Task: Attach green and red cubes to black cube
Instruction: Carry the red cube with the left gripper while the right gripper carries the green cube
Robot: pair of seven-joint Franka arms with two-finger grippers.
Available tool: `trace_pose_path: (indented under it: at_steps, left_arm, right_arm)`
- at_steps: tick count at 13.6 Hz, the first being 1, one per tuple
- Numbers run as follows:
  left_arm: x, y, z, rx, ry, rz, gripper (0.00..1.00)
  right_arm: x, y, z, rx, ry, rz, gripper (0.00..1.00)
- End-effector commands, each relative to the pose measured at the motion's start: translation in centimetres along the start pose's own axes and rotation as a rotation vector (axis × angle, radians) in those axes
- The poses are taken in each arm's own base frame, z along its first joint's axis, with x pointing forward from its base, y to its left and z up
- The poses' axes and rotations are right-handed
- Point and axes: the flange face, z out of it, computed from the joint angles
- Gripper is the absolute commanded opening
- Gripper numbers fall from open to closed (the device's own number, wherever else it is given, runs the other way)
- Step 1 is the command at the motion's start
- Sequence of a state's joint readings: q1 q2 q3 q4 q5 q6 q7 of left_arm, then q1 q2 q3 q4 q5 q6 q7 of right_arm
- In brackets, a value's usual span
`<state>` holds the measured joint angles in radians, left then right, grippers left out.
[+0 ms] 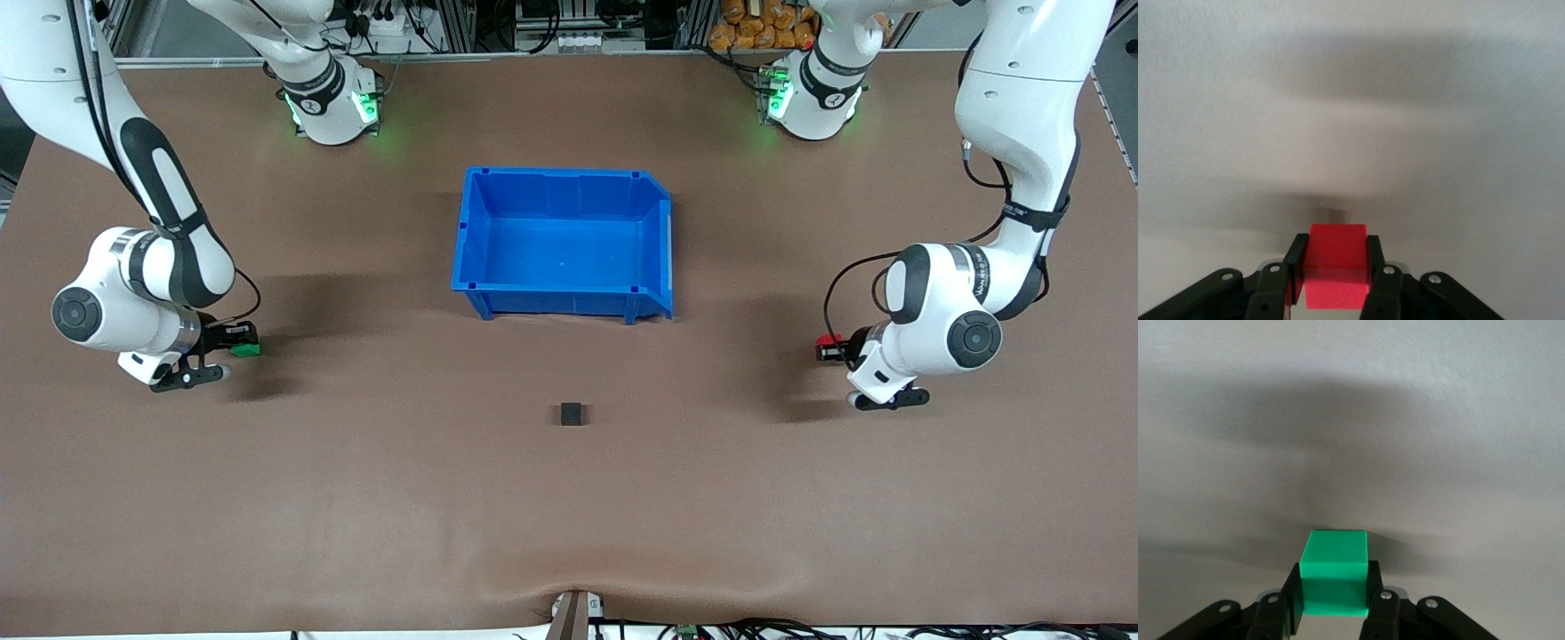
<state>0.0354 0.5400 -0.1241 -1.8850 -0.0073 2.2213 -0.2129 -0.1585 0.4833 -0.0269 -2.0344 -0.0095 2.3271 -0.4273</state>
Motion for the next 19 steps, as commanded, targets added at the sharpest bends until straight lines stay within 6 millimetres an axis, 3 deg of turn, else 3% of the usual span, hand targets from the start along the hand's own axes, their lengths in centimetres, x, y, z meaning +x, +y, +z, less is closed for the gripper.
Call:
trace_pose_path:
  at_steps: [1, 4, 6, 9, 11, 13, 14, 16, 17, 19]
  left_arm:
    - [2.2, 1.2, -1.7, -0.02, 0.008, -0.129, 0.0]
    - [3.2, 4.4, -4.6, -0.048, 0.022, -0.273, 0.0]
    - [3.7, 6.1, -6.2, -0.098, 0.028, -0.382, 0.0]
    - [4.4, 7.7, -7.3, -0.16, 0.026, -0.461, 0.0]
    - [4.9, 9.4, -8.2, -0.218, 0.013, -0.544, 0.0]
    - [4.6, 11.4, -8.3, -0.243, -0.008, -0.64, 0.0]
    - [4.3, 12.8, -7.6, -0.258, -0.041, -0.711, 0.0]
    - [3.3, 17.7, -7.8, -0.275, -0.062, -0.789, 0.0]
    - [3.2, 19.0, -7.3, -0.276, -0.069, -0.837, 0.0]
    - [3.1, 21.1, -6.8, -0.28, -0.074, -0.873, 0.0]
  right_arm:
    - [1.8, 0.1, -3.3, -0.04, 0.048, -0.196, 0.0]
    - [4.2, 1.2, -9.1, -0.041, 0.058, -0.378, 0.0]
    - [6.3, -0.7, -12.7, -0.062, 0.077, -0.51, 0.0]
    - [8.9, -4.8, -15.9, -0.114, 0.119, -0.694, 0.0]
    - [10.2, -8.0, -16.9, -0.139, 0.13, -0.827, 0.0]
    - [11.7, -12.4, -18.5, -0.169, 0.15, -0.946, 0.0]
    - [12.1, -14.2, -18.8, -0.177, 0.152, -0.992, 0.0]
    - [12.2, -14.9, -18.7, -0.179, 0.151, -1.013, 0.0]
    - [12.4, -15.1, -18.5, -0.18, 0.151, -1.021, 0.0]
    - [12.9, -17.8, -18.0, -0.186, 0.147, -1.094, 0.0]
